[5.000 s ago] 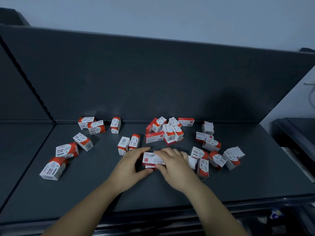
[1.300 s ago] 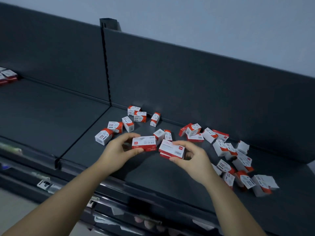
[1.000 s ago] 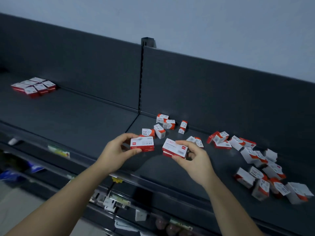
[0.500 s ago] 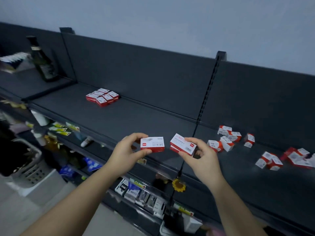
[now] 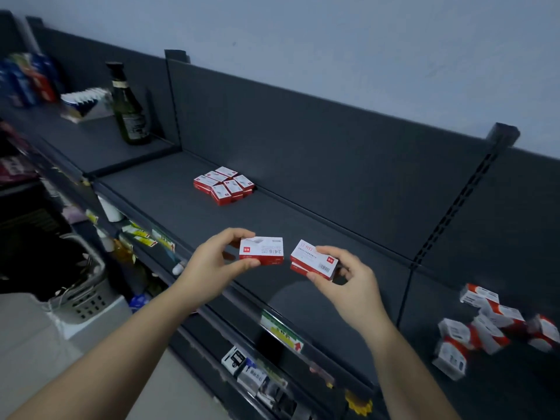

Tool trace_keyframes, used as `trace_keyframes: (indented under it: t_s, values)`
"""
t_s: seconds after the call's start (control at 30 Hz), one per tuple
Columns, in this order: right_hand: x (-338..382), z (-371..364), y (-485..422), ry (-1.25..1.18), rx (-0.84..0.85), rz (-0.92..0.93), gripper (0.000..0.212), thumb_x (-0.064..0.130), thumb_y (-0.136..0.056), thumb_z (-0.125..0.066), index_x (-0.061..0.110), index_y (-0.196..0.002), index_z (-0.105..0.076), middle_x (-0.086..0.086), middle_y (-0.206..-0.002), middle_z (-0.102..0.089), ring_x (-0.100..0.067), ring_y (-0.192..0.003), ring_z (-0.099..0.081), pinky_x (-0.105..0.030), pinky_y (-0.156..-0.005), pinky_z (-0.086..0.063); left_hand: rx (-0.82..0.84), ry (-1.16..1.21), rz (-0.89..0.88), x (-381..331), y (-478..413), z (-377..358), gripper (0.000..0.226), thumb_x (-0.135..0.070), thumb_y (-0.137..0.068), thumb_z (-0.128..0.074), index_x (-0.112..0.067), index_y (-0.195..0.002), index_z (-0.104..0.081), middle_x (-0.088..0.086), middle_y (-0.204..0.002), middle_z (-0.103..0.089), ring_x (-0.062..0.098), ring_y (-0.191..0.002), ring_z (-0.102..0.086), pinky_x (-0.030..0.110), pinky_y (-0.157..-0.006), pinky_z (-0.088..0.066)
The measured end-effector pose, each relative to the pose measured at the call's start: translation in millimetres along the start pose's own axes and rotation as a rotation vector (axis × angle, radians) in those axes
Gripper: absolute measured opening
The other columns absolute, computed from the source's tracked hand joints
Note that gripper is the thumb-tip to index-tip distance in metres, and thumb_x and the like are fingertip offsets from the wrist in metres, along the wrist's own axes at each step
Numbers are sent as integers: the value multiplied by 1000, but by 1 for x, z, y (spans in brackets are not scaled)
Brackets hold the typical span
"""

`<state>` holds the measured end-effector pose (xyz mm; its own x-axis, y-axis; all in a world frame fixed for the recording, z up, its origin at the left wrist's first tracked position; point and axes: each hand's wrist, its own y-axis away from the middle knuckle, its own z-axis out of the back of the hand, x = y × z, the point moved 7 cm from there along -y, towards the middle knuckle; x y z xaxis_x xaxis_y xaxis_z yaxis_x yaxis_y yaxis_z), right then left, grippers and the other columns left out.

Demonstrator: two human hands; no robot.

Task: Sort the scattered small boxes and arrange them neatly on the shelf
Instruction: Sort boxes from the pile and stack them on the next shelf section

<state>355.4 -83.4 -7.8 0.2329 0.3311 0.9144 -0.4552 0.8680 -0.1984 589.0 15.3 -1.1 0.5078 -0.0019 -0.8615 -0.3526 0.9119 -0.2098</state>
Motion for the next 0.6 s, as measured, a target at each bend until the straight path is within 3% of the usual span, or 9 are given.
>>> trace_keyframes:
  t_s: [0.23, 0.4, 0.6]
  values:
    - [-3, -47, -74, -31, 94, 16, 50, 20, -75, -83, 48, -112, -64, 11, -112, -68, -7, -101, -65, -23, -82, -54, -65, -53, 44, 30, -48, 34, 39, -30, -78, -78, -38, -112, -60, -22, -111, -65, 4, -109, -57, 36, -91, -51]
    - [1, -81, -102, -26, 102, 30, 50, 17, -74, -84, 41, -113, -66, 11, -111, -67, -5, -99, -65, -13, -79, -50, -80, -60, 64, 55, -71, 56, 39, -29, -78, -79, -39, -111, -60, -24, -109, -65, -1, -106, -57, 27, -87, -51]
    - [3, -116, -126, -4, 69, 4, 53, 14, -73, -84, 40, -115, -66, 12, -110, -65, -3, -100, -65, -14, -80, -51, -11, -9, 49, 91, -111, 78, 39, -25, -79, -78, -37, -113, -61, -21, -110, -66, -1, -104, -59, 17, -81, -50]
